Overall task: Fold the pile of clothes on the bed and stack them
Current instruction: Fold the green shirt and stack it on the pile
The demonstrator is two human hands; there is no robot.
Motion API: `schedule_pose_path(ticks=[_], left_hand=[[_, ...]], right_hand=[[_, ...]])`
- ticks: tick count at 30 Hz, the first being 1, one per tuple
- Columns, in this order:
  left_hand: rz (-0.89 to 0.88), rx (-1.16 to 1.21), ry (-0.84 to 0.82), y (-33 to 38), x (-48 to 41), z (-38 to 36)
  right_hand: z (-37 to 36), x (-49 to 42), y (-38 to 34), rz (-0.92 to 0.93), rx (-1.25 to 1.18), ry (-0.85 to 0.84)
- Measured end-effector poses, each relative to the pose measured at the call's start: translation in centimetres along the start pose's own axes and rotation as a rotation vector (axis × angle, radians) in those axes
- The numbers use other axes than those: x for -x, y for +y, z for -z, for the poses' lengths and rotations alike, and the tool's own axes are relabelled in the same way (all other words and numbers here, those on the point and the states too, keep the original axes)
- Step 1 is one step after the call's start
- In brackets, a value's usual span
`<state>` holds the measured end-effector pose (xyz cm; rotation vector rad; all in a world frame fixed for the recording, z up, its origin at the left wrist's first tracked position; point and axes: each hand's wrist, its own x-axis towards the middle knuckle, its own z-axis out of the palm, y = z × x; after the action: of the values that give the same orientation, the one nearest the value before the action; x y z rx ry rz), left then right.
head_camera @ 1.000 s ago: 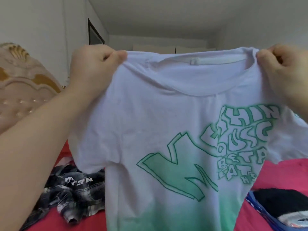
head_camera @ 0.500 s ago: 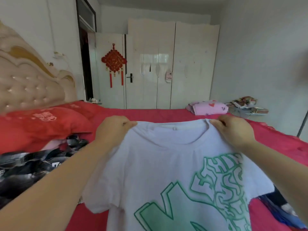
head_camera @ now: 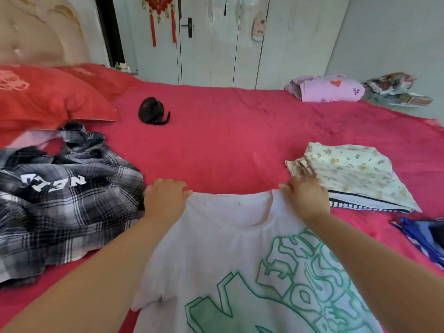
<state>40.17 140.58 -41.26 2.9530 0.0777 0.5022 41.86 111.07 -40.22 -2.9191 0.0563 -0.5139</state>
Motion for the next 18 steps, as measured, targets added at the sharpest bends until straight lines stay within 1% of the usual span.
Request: schedule_pose_path(ticks=[1,3,4,6,8,9,14,16,18], left_hand=[[-0.036,-0.025,0.017,0.4,0.6,-1.4],[-0.146,0.047,-0.002,1.6,2.3,-4.0],[-0.203,0.091,-0.056,2.3,3.4,-5.3],[-0.258,0.12,-0.229,3.2,5.5,-7.6],[-0.236,0.1,-0.376,3.3,6.9,-9.7],[-0.22,0.098,-0.399,3.2,7.0,-10.5],[-0.194,0.104,-0.368,3.0,6.4,-12.6],[-0.196,0.085,-0.41,3.0,6.4,-12.5],[-0.18,0.033,-0.503,3.2,6.5,-11.5]], right_hand=[[-1.4,0.5,-0.3,0.009,0.011,-0.023],[-4.1,1.8,-0.8,0.094,-0.001,-0.044],[-5.4,2.8,-1.0,0.146,0.002,-0.068],[-7.6,4.5,-1.2,0.199,0.031,-0.18],[-9.5,5.6,-1.0,0.174,0.051,-0.306],[-10.3,5.8,-0.8,0.15,0.049,-0.345],[-12.6,5.5,-0.4,0.118,0.061,-0.364],[-12.7,5.4,-0.5,0.11,0.067,-0.431],[-11.7,5.4,-0.9,0.118,0.049,-0.538]])
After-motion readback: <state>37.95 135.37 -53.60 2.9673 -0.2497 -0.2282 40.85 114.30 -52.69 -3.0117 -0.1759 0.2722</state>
